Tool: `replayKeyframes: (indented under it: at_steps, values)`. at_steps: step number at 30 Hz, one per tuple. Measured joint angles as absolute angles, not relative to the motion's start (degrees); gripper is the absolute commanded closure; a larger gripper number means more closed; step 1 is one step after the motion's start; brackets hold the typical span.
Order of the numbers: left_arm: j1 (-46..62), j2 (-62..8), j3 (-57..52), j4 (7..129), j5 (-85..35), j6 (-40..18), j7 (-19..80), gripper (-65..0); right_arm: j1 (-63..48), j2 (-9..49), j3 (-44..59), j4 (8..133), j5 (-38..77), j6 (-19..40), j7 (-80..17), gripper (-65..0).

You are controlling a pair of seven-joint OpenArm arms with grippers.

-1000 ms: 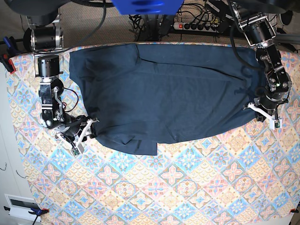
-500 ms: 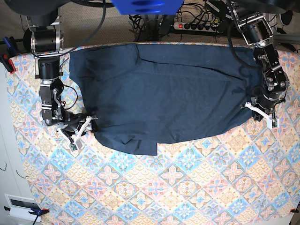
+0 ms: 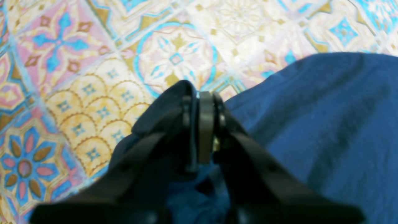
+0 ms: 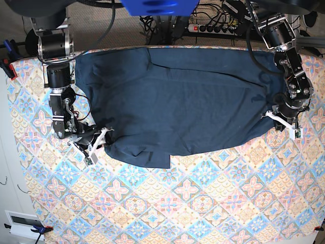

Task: Layout the t-shirt on the table in an organized manner, then fold the t-shirt properly
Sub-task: 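Lift the folded edge with both grippers and fold it toward the collar, then lay the folded strip down with both grippers and release the right gripper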

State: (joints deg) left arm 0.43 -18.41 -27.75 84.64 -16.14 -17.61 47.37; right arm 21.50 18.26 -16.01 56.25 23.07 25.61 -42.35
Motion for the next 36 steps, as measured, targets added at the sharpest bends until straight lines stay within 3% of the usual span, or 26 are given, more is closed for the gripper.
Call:
replayKeyframes:
  at_steps: [4, 6, 13, 16, 19, 30, 36]
  values:
    - [0.43, -18.41, -27.75, 84.64, -16.14, -17.63, 47.37, 0.0, 21.56, 18.20, -16.56, 56.07, 23.40, 25.71, -41.98, -4.6]
    - [0.43, -18.44, -27.75, 84.64, -16.16, -17.63, 47.37, 0.0, 21.54, 17.96, -16.56, 56.07, 23.59, 25.89, -42.00, -0.7]
    - [0.32, -18.41, -27.75, 84.66, -16.14, -17.61, 47.37, 0.0, 19.55, 17.41, -9.32, 62.67, 22.33, 26.92, -46.41, -1.0]
    - [0.34, -18.44, -27.75, 84.66, -16.16, -17.63, 47.35, 0.0, 19.73, 18.09, -6.37, 68.07, 22.87, 34.76, -48.97, -1.0]
    - [0.40, -18.59, -27.75, 84.66, -17.67, -17.61, 47.37, 0.0, 17.39, 17.74, -2.50, 73.08, 23.24, 36.38, -51.11, -1.0]
    - [10.41, -23.22, -31.88, 90.72, -35.33, -17.76, 47.29, 0.0, 7.70, 17.78, 5.82, 85.89, 23.00, 40.03, -57.30, -1.0]
    - [16.56, -24.32, -40.71, 90.91, -44.84, -17.23, 47.33, 0.0, 2.76, 18.55, 7.51, 91.70, 24.75, 39.83, -59.24, -0.9]
